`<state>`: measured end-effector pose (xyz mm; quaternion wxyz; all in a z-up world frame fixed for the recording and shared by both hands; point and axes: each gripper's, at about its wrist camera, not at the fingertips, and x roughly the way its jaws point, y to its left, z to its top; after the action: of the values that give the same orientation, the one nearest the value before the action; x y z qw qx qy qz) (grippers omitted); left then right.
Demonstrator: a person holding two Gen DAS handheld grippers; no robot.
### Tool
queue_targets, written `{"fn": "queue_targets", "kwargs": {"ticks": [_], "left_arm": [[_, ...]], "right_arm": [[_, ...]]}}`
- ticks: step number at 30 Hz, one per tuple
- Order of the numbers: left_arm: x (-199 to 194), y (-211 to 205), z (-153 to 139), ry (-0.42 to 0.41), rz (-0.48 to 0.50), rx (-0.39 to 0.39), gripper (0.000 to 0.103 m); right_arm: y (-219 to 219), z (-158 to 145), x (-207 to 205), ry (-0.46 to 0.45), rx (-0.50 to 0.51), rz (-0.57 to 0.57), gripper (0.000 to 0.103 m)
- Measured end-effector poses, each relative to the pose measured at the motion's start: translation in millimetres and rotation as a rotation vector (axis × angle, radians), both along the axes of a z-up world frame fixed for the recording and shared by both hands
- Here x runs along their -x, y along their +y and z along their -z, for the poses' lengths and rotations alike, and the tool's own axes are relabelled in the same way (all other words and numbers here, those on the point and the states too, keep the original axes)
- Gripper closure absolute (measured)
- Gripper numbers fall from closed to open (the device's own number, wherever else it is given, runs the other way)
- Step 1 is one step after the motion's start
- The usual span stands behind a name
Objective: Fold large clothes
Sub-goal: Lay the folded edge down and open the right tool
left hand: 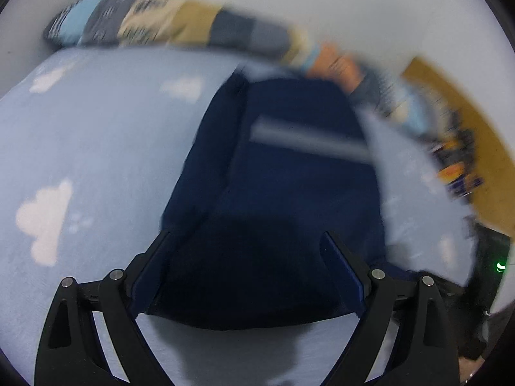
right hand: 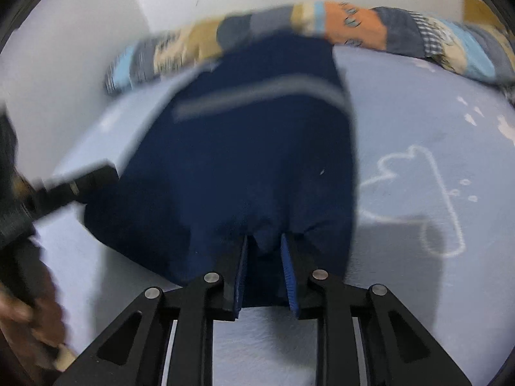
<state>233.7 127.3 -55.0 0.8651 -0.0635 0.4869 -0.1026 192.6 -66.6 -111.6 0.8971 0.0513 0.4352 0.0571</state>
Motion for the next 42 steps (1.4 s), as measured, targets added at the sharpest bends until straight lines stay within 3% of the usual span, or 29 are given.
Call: {"fn": "queue_targets", "kwargs": {"ticks": [2, 4, 7, 11, 14, 16, 19, 21, 22, 25, 27, 30, 32, 34, 38, 42], "left_arm": [[-4, 0, 20, 0.083, -0.022, -0.050, 0.008], [-7, 10, 20, 0.103, -0.063, 0.028, 0.009], [-4, 12, -5, -0.016, -0.090, -0.006, 0.009], [-3, 4, -28, -0.141, -0.079, 0.048, 0.009], [-10, -4, -27, -0.133, -0.048, 0.072, 0.009], [-14, -10, -19, -0.086, -0.033, 0.069, 0.009], [-21, -22, -3, 0.008, -0.041, -0.036, 0.009], [-25, -27, 3, 0.032, -0.038, -0.069, 0.008], [-25, -28, 1, 0.025, -0.039, -0.077, 0.008], [-22, -31, -1, 0.012, -0.025, -0.078, 0.008], [-20, -27, -6, 0.001, -0.022, -0.046, 0.008], [-13, -23, -13, -0.015, -0.018, -0.013, 0.008], [-11, -21, -16, -0.022, -0.018, 0.002, 0.008], [-8, -19, -19, -0.032, -0.022, 0.010, 0.008], [-6, -13, -21, -0.046, -0.033, 0.001, 0.008], [1, -2, -23, -0.051, -0.046, -0.005, 0.008]], "right_arm": [[-2, -3, -8, 0.041, -0.024, -0.002, 0.077], [-6, -17, -15, 0.091, -0.038, -0.038, 0.074], [-24, -54, -25, 0.031, -0.145, -0.049, 0.075], [-43, -91, -74, -0.038, -0.144, 0.023, 0.075], [-41, -99, -131, -0.044, -0.042, 0.065, 0.073], [-43, -91, -167, -0.018, -0.032, 0.110, 0.068], [-43, -53, -207, 0.150, -0.023, 0.108, 0.044], [-38, -26, -221, 0.243, 0.059, 0.124, 0.019], [-34, -19, -224, 0.264, 0.095, 0.116, 0.014], [-33, -31, -212, 0.239, 0.091, 0.113, 0.016], [-31, -50, -188, 0.196, 0.110, 0.081, 0.022], [-29, -79, -143, 0.105, 0.120, 0.040, 0.018], [-31, -98, -103, 0.043, 0.089, 0.042, 0.008], [-36, -109, -73, 0.028, 0.023, 0.062, 0.000], [-58, -108, -20, 0.020, -0.198, 0.072, 0.000], [-53, -98, 1, 0.064, -0.332, 0.068, 0.014]]}}
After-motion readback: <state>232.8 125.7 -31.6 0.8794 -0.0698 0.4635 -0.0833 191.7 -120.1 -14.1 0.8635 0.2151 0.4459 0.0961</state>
